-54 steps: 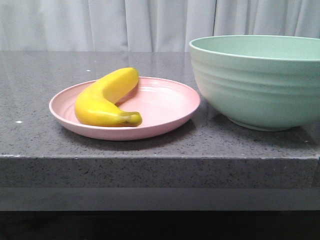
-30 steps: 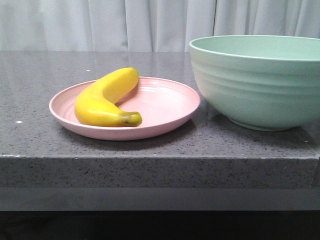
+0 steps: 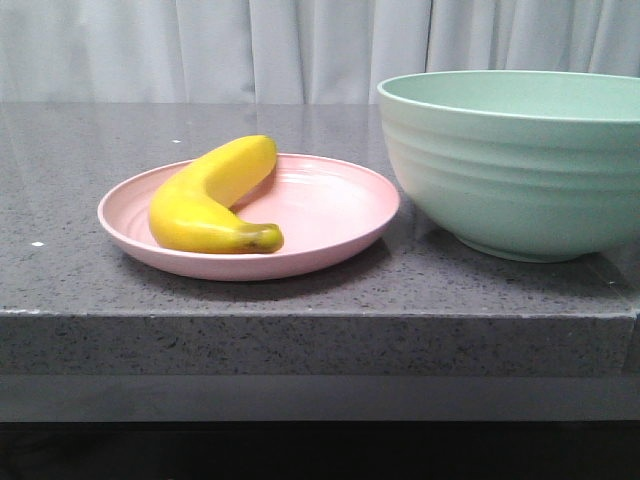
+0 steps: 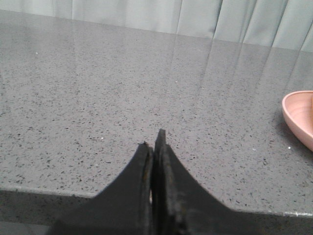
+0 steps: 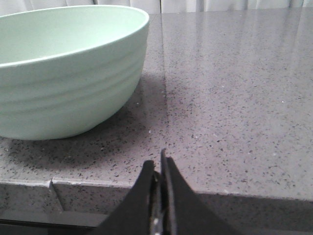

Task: Transfer banana from pink plate to green bowl

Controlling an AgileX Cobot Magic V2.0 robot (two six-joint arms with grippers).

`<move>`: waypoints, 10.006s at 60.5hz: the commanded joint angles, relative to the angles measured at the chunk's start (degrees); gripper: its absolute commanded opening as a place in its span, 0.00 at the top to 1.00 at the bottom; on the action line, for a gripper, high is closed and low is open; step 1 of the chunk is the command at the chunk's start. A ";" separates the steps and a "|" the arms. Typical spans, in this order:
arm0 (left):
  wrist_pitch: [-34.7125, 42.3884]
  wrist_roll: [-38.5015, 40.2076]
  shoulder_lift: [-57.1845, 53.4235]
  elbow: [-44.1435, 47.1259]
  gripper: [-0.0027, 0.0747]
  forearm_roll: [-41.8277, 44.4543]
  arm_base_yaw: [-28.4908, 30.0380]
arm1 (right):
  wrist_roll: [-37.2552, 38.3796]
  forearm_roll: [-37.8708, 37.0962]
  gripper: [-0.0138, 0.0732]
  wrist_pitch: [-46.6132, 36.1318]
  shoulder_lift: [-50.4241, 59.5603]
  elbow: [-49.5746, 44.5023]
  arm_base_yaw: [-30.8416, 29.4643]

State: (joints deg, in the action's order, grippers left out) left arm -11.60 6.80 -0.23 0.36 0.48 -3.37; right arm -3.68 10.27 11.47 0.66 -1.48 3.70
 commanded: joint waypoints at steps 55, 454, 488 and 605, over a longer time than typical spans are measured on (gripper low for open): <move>10.07 0.18 -0.76 -3.25 0.99 -1.21 0.07 | -0.17 1.80 0.91 -4.29 1.24 2.14 -0.21; -23.32 -0.91 76.25 -79.06 0.93 -0.15 -25.95 | 0.35 3.11 0.88 49.47 -78.33 84.99 -0.16; -19.20 -0.91 49.72 -55.61 0.99 -0.03 -5.36 | -5.48 1.83 0.91 25.49 -54.63 59.19 5.59; 0.58 -1.32 -1.09 -2.63 0.99 -1.23 0.43 | -5.74 2.38 0.91 5.32 -8.46 20.08 8.63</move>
State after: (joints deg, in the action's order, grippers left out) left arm -19.48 5.28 -0.27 -3.88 0.00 -3.29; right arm -9.03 12.18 21.60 -7.22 17.05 12.33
